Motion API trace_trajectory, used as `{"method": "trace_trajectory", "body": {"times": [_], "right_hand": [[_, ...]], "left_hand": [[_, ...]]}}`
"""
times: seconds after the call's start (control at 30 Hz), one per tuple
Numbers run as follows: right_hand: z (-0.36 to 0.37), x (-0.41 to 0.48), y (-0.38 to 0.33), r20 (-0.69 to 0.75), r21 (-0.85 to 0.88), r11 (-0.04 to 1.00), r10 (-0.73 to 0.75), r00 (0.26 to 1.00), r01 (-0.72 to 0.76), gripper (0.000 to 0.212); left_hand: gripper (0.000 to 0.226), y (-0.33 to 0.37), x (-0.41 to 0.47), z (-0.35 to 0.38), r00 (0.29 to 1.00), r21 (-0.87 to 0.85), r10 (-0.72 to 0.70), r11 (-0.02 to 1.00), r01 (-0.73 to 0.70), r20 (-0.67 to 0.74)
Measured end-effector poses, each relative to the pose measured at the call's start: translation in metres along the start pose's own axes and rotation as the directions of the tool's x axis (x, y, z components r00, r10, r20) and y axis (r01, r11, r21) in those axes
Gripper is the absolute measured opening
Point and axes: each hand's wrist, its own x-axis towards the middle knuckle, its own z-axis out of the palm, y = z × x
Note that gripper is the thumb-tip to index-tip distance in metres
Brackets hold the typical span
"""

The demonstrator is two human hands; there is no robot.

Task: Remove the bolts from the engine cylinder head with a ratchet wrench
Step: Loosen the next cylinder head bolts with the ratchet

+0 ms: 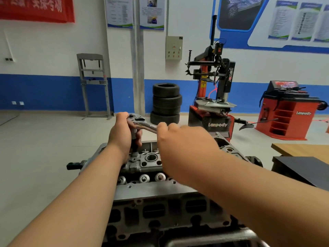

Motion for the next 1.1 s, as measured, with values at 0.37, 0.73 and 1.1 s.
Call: {"method": "trace_trajectory", "body": {"times": [0.37, 0.73, 1.1], "right_hand": [[0.077, 0.182, 0.032, 0.221, 0.002, 0.985, 0.169, 0.960, -0.174, 0.029], [0.039, 0.066, 0.034, 0.090, -0.027, 0.973, 0.233, 0.968, -0.231, 0.044], [0.063, 0.077, 0.049, 0.046, 0.084, 0.990, 0.113, 0.992, -0.117, 0.087]], "left_hand": [[0.046, -0.006, 0.010, -0.008, 0.997, 0.148, 0.009, 0.989, -0.019, 0.072], [0.050, -0.001, 0.000, -0.001, 0.998, 0.102, 0.022, 0.994, -0.029, 0.063], [0.050, -0.004, 0.006, -0.003, 1.000, 0.098, -0.005, 0.995, 0.004, 0.014]]}}
